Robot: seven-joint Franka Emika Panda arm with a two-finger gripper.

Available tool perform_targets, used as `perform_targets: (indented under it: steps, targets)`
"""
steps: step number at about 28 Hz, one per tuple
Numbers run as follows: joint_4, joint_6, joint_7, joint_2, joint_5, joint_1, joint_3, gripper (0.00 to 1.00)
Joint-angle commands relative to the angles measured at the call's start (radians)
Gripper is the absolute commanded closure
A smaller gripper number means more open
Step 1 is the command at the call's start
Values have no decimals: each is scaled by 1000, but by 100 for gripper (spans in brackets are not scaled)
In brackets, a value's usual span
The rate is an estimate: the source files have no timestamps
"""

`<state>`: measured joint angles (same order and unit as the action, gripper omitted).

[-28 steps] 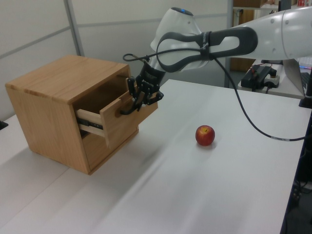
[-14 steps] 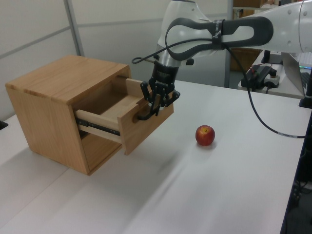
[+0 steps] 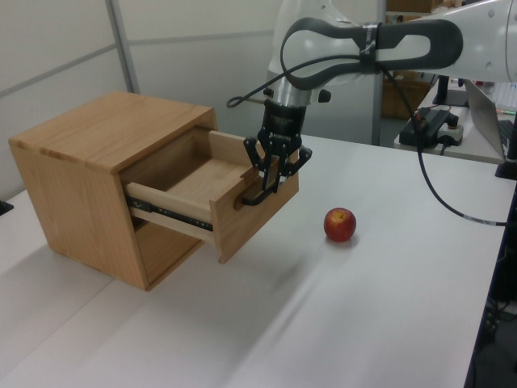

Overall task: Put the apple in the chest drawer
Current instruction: 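Pull the upper drawer outward by its handle, then open the gripper and lift it off the drawer handle, then move the open gripper over the red apple and lower it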

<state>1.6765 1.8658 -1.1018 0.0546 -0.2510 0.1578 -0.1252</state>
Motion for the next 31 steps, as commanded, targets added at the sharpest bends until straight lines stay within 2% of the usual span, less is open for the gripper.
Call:
perform_targets:
  steps: [1, 6, 10, 13, 19, 21, 28, 31]
  targets:
    - [-24, -33, 31, -55, 7, -1, 18, 0]
    - [-60, -10, 46, -58, 9, -1, 16, 0]
    - [-81, -22, 126, -78, 10, -1, 15, 0]
    - [-81, -46, 200, -105, 41, 9, 16, 0]
    - [-86, -50, 215, -116, 101, 106, 16, 0]
    - [-86, -50, 214, -116, 113, 172, 9, 0]
    - [-77, -53, 185, -101, 108, 281, 19, 0]
    - [-70, -59, 120, -82, 110, 327, 19, 0]
